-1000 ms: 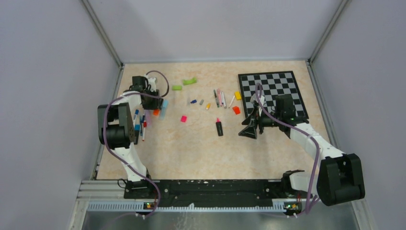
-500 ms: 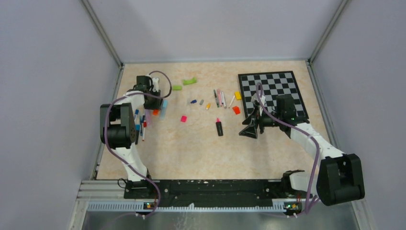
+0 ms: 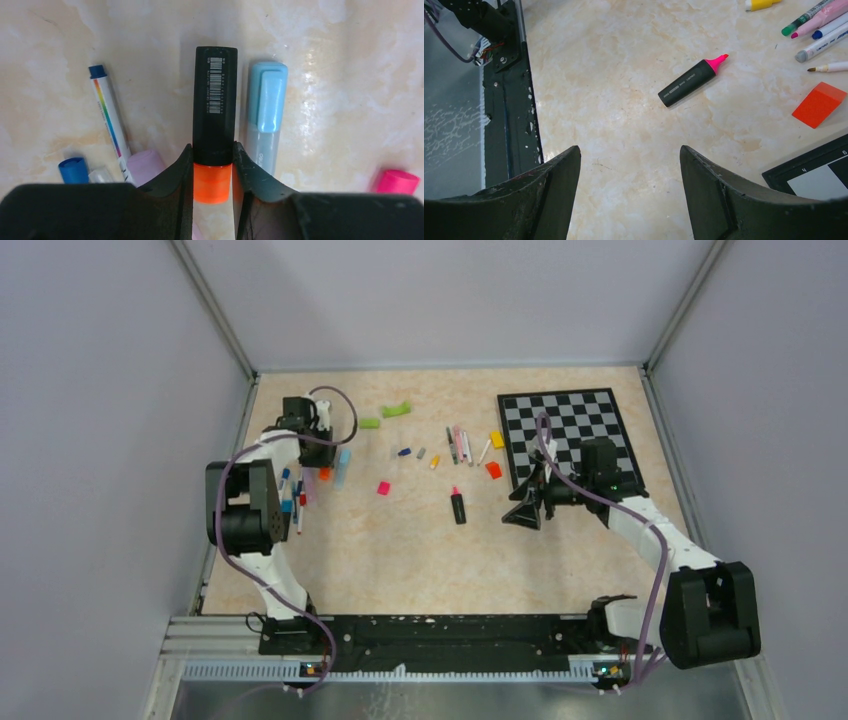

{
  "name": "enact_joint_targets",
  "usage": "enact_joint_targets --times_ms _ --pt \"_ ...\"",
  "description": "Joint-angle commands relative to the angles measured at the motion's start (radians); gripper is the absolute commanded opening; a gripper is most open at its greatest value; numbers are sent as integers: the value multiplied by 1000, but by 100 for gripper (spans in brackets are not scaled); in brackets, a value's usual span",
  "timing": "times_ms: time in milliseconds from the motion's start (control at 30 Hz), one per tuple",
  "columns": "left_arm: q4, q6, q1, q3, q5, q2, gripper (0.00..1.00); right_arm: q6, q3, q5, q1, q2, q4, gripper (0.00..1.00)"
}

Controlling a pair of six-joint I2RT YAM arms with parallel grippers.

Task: Open the pen caps
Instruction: Pick up the pen from the center of the board.

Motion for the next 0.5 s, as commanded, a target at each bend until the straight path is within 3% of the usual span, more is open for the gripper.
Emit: enact_joint_targets --times_ms 0,167,267,367,467 --pt "28 -5 -1 -21 30 -163 6 -62 30 -48 -16 -23 -15 71" --pt "25 -23 -2 -66 86 -305 5 -119 41 -75 -18 -29 -60 71" --pt "17 -58 -2 -111 265 -387 4 -248 68 -115 -18 -30 -154 71" --pt "31 -125 -3 -165 468 -458 4 -503 107 -168 -18 -29 -351 72" --pt "85 -225 -14 -235 661 -513 3 -1053 162 -190 -18 -27 -679 74"
